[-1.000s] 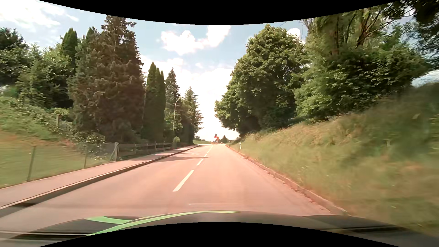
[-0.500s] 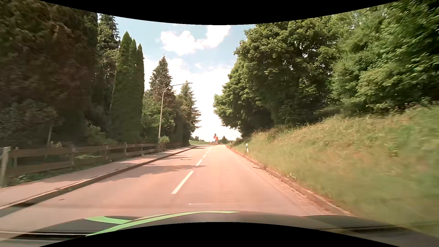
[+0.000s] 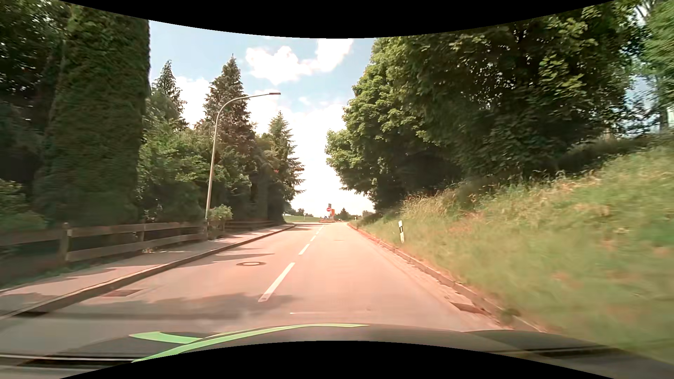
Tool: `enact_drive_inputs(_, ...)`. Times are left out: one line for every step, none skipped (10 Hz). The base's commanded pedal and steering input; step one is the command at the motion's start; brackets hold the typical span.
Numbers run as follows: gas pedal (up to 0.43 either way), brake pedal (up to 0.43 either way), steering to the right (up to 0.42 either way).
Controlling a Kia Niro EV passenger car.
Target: Follow the waypoints while adhering to traffic rules and regulations
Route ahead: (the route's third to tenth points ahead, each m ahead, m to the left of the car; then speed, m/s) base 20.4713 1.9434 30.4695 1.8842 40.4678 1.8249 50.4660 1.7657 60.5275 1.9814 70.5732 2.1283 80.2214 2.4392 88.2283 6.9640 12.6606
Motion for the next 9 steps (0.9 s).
enact_drive_inputs(0.000,0.000,0.002)
enact_drive_inputs(0.000,0.000,0.002)
enact_drive_inputs(0.000,0.000,0.001)
enact_drive_inputs(0.000,0.000,0.000)
enact_drive_inputs(0.000,0.000,0.000)
enact_drive_inputs(0.000,0.000,0.000)
enact_drive_inputs(0.000,0.000,0.000)
enact_drive_inputs(0.000,0.000,0.000)
enact_drive_inputs(0.000,0.000,0.000)
